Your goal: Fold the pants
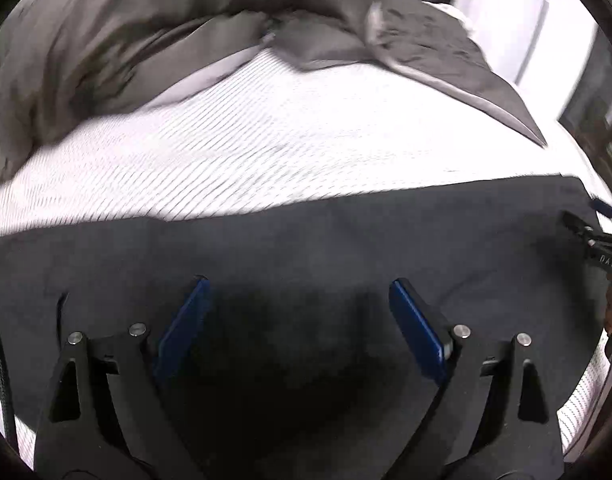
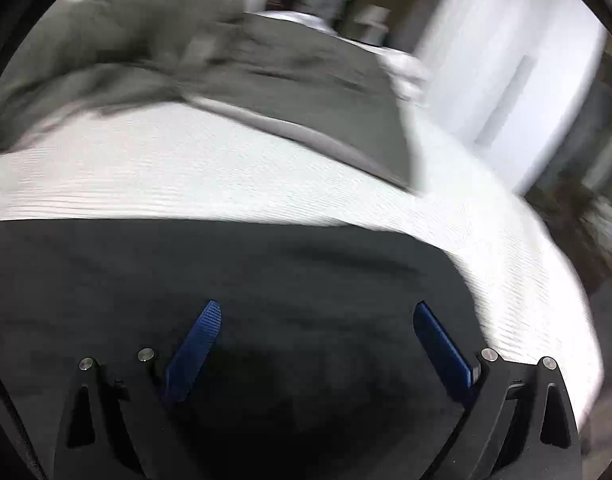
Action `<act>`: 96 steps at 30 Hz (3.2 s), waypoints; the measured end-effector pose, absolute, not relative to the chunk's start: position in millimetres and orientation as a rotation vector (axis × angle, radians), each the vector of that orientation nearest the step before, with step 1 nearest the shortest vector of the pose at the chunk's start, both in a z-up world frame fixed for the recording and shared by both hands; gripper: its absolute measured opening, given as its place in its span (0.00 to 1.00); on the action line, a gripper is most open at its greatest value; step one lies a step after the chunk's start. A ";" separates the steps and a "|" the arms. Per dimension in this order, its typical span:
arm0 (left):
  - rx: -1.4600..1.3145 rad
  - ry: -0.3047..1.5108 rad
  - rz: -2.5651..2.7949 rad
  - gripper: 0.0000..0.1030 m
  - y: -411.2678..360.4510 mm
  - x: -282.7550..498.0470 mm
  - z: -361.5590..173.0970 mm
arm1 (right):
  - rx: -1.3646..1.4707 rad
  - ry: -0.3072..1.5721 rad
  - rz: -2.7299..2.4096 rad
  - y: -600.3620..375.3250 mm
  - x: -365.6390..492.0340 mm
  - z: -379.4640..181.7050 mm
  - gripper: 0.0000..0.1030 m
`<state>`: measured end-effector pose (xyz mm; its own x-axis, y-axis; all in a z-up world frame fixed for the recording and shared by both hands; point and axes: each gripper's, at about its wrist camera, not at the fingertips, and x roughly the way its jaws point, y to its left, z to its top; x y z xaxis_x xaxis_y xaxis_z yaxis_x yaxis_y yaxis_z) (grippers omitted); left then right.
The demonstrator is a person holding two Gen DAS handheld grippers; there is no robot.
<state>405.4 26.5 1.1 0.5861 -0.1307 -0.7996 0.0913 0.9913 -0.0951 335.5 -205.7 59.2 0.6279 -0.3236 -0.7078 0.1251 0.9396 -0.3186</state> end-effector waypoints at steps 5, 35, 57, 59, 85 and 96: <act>-0.024 0.977 -0.150 0.87 -3.8 419.9 -22.0 | -0.215 0.918 0.074 -124.2 360.0 29.9 0.96; -0.001 1.017 -0.315 0.86 14.3 312.4 -26.0 | -0.259 0.969 -0.052 -157.6 239.5 -8.2 0.95; -0.817 0.909 -0.013 0.51 237.0 243.9 -38.1 | 0.295 0.812 -0.224 -316.3 151.1 44.3 0.95; -0.856 0.899 0.021 0.36 243.4 255.9 -47.6 | 0.347 0.807 -0.242 -325.8 145.5 44.6 0.95; -0.754 0.716 0.176 0.05 297.8 187.7 -12.8 | 0.672 0.676 -0.221 -361.5 153.4 37.7 0.22; -0.736 0.766 0.229 0.19 310.0 161.7 -13.8 | 0.669 0.718 -0.235 -368.0 130.2 37.9 0.50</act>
